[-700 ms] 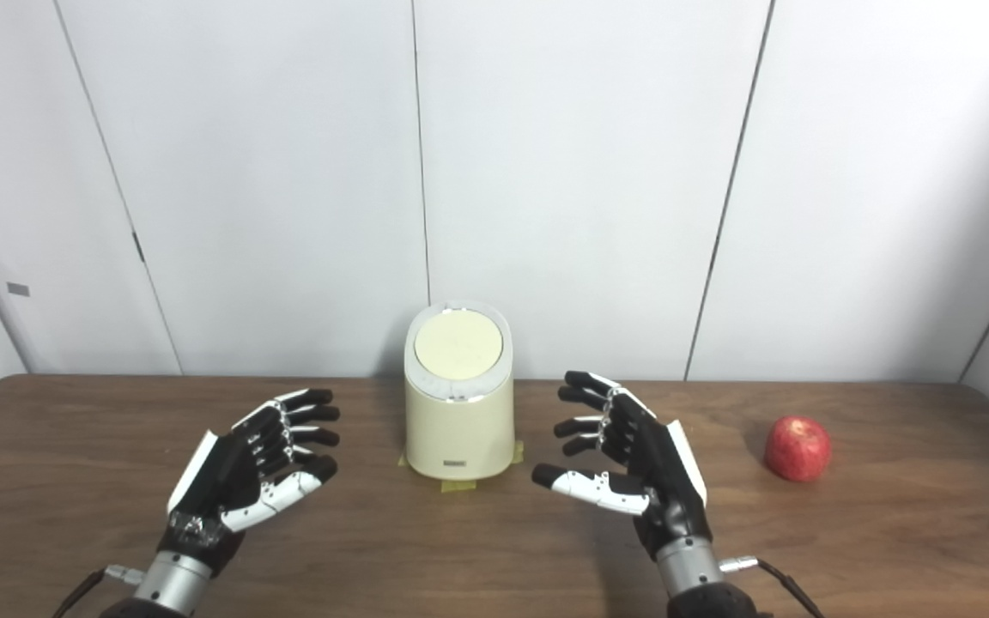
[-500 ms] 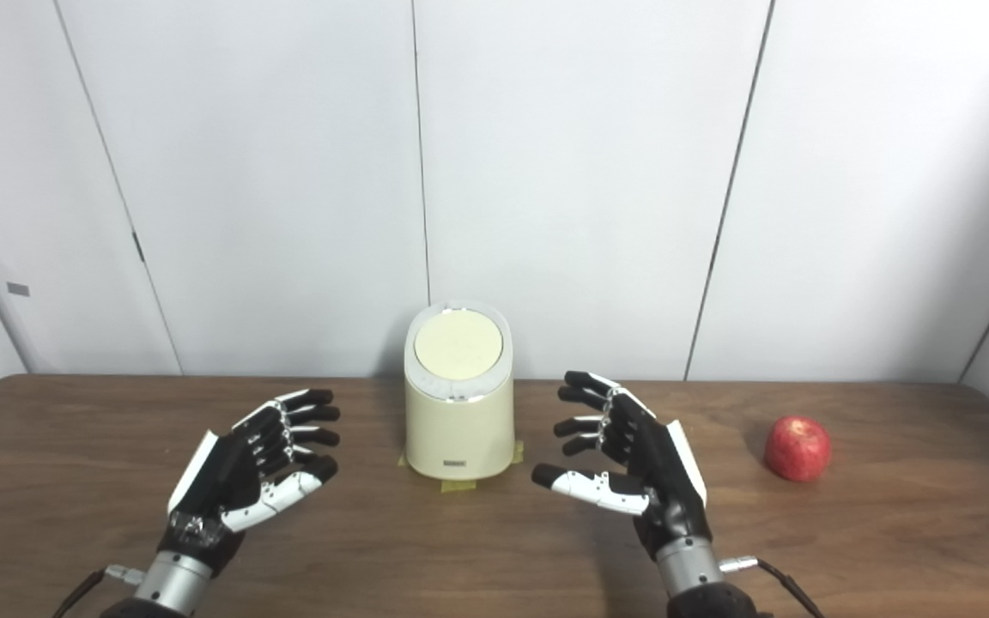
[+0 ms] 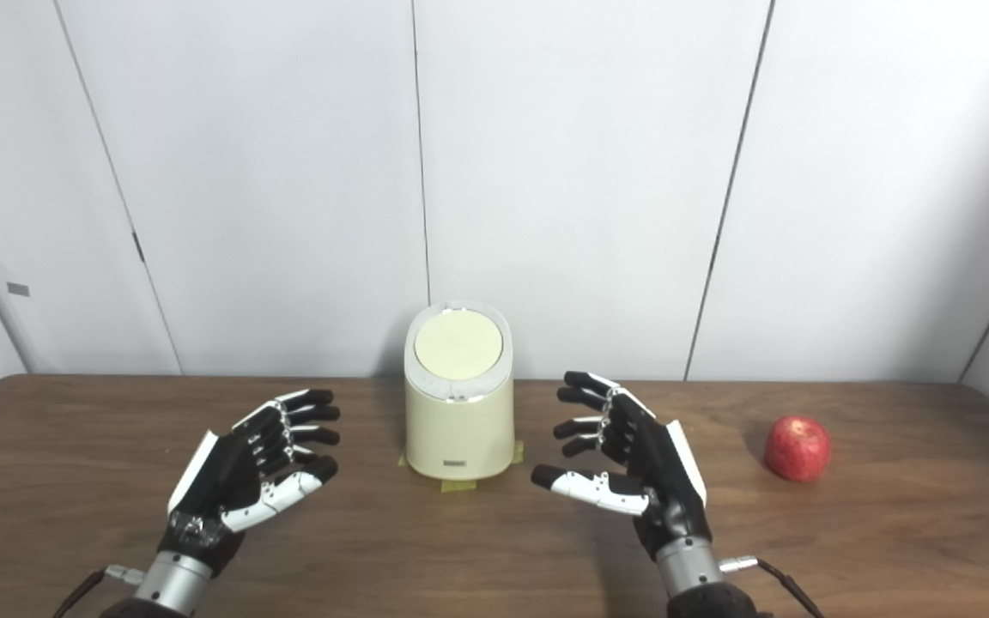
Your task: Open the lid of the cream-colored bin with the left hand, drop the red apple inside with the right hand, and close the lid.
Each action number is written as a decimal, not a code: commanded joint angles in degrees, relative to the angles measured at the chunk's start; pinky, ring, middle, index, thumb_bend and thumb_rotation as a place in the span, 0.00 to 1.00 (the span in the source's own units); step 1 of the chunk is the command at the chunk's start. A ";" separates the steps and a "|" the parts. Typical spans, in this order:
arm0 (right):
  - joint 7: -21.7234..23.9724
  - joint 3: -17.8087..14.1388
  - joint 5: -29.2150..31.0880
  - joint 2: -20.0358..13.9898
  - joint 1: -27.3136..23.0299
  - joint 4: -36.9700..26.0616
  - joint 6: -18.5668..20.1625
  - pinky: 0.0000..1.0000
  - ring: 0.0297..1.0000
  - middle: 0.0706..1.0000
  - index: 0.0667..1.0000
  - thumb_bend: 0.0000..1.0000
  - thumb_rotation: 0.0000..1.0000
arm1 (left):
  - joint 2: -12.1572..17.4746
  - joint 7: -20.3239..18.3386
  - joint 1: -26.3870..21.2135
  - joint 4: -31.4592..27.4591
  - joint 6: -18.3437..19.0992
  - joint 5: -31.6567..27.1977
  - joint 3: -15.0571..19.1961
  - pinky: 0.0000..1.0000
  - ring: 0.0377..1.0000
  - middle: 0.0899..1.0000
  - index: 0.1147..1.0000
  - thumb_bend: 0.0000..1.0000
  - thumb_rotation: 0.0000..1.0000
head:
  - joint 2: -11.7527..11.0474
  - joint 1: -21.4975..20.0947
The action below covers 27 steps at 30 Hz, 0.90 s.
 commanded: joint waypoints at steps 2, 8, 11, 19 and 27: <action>0.53 -0.09 0.53 -0.46 -2.12 -1.83 -2.12 0.50 0.57 0.72 0.73 0.84 0.17 | -0.58 1.16 -2.04 -2.02 -1.66 0.59 -0.13 0.56 0.71 0.77 0.80 0.75 0.30 | -0.16 -0.05; 0.18 -0.46 0.26 -0.67 -1.89 -2.07 -1.52 0.50 0.58 0.72 0.73 0.86 0.19 | -2.92 4.78 -5.19 -3.33 0.18 3.87 -0.08 0.76 0.89 0.94 0.96 0.76 0.31 | -0.52 0.18; 0.03 -0.46 -0.09 -0.75 -1.85 -2.09 -1.64 0.49 0.58 0.73 0.72 0.86 0.19 | -3.21 5.91 -8.80 -3.29 2.22 6.33 -0.40 0.85 0.91 0.94 0.98 0.80 0.33 | -0.52 0.18; 0.12 -0.41 0.21 -0.59 -1.90 -2.16 -1.41 0.48 0.58 0.73 0.72 0.85 0.19 | -3.34 6.86 -20.62 2.12 7.44 9.29 -1.88 0.85 0.95 0.96 1.00 0.83 0.29 | -0.83 0.08; -0.09 -0.18 -0.23 -0.37 -1.97 -2.40 -1.32 0.49 0.58 0.73 0.73 0.85 0.18 | -2.61 8.06 -29.66 11.71 7.90 14.54 -4.89 0.86 0.99 1.00 1.00 0.90 0.29 | -0.83 0.17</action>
